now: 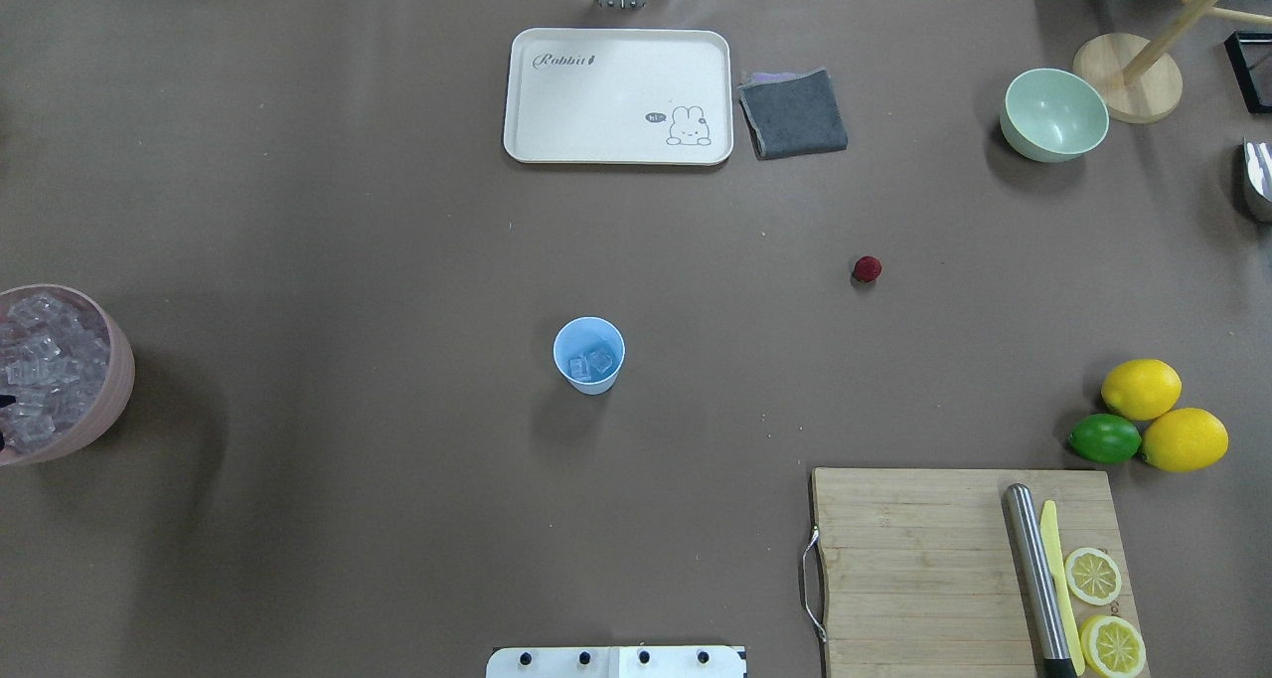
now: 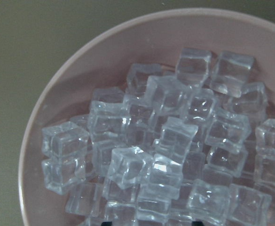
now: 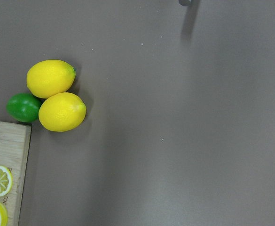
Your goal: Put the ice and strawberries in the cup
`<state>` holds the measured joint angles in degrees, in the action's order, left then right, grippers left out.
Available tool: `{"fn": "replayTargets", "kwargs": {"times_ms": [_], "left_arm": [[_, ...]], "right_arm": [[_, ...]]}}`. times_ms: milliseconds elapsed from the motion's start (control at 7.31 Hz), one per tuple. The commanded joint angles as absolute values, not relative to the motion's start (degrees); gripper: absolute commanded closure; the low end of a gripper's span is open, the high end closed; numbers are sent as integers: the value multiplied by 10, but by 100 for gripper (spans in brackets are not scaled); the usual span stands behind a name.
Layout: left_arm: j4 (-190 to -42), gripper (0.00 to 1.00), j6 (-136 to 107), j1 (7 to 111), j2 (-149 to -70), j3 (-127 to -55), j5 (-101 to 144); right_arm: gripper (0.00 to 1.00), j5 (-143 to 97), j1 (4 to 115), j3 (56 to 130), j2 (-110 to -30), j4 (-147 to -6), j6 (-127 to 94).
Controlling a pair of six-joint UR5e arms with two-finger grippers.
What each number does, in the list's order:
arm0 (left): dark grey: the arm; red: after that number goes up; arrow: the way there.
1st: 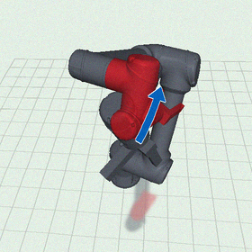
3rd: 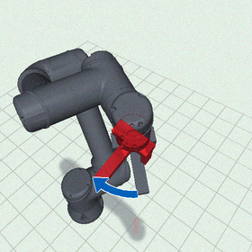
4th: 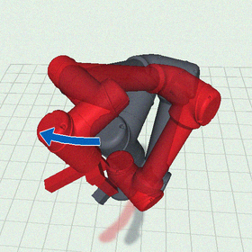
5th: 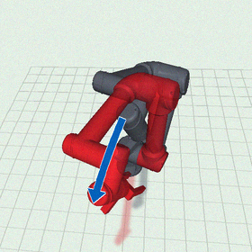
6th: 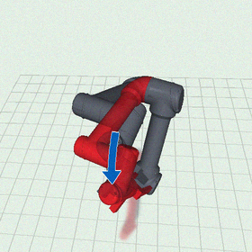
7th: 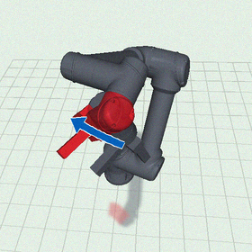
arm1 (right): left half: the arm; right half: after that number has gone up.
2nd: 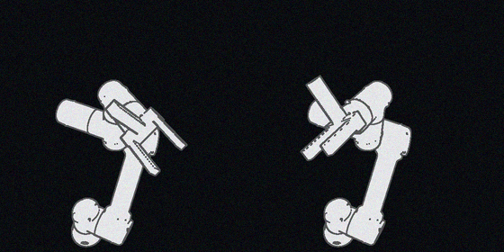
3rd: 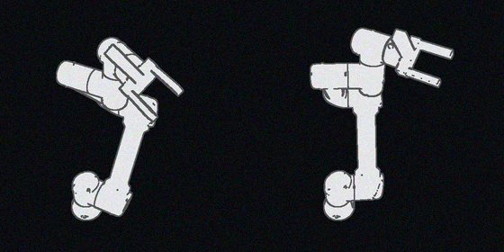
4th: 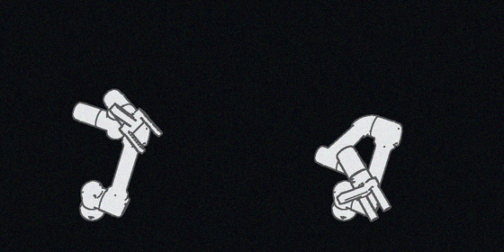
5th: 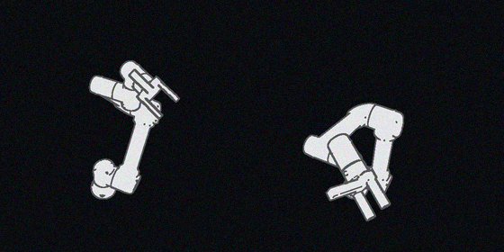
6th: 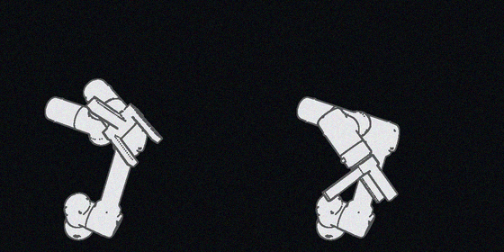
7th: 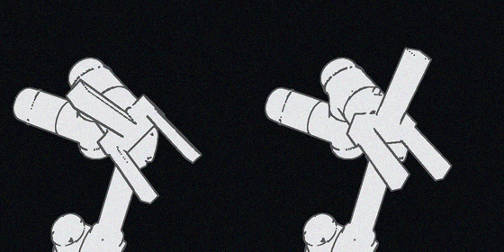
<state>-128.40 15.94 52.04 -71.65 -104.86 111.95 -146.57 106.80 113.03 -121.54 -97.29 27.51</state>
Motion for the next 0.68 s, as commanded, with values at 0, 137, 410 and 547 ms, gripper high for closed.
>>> {"fn": "replayTargets", "kwargs": {"times_ms": [0,137,410,547], "left_arm": [[-1283,59,161,526,-715,-1047,1119],[-1283,59,164,528,-715,-1047,1119],[-1283,72,166,539,-713,-1045,1119],[-1283,98,165,543,-709,-1047,1119]], "right_arm": [[0,-1478,1068,1129,-1217,-973,274],[0,-1482,1069,1130,-1217,-974,274],[0,-1484,1069,1130,-1218,-974,274],[0,-1485,1069,1130,-1218,-974,274]]}}
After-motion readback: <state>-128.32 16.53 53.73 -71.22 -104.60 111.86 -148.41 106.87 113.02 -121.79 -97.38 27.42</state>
